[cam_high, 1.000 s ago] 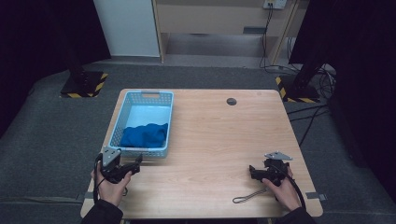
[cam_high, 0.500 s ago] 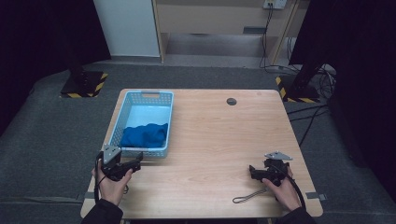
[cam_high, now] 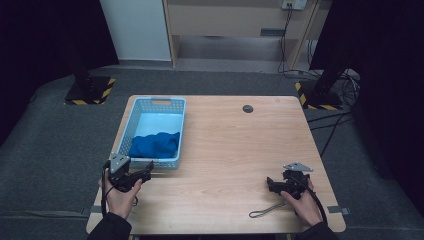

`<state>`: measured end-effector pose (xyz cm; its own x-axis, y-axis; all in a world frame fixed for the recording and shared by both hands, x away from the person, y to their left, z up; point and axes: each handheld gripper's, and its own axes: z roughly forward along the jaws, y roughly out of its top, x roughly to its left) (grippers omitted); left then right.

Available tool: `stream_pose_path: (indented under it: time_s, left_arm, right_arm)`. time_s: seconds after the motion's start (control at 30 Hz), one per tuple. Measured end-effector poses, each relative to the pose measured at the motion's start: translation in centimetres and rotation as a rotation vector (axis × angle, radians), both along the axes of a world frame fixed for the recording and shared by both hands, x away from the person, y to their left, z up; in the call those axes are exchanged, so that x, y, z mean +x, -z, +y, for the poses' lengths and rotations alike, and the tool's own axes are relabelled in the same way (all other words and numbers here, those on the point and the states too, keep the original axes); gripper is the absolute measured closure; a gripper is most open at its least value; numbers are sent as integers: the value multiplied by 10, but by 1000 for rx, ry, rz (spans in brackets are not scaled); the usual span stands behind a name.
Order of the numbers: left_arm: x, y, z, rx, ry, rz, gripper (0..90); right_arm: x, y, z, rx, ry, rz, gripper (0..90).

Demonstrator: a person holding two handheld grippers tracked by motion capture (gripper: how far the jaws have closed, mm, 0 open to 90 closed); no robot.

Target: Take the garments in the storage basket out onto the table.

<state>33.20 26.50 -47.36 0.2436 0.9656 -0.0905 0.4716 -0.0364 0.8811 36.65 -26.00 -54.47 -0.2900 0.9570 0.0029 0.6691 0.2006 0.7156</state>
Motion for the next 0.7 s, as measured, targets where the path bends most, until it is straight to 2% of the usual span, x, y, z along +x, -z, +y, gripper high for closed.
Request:
stream_pose_path:
  time_s: [0.7]
  left_arm:
    - [11, -3, 1, 7, -7, 5, 116]
  right_arm:
    - [0, 0, 0, 0, 0, 0, 4]
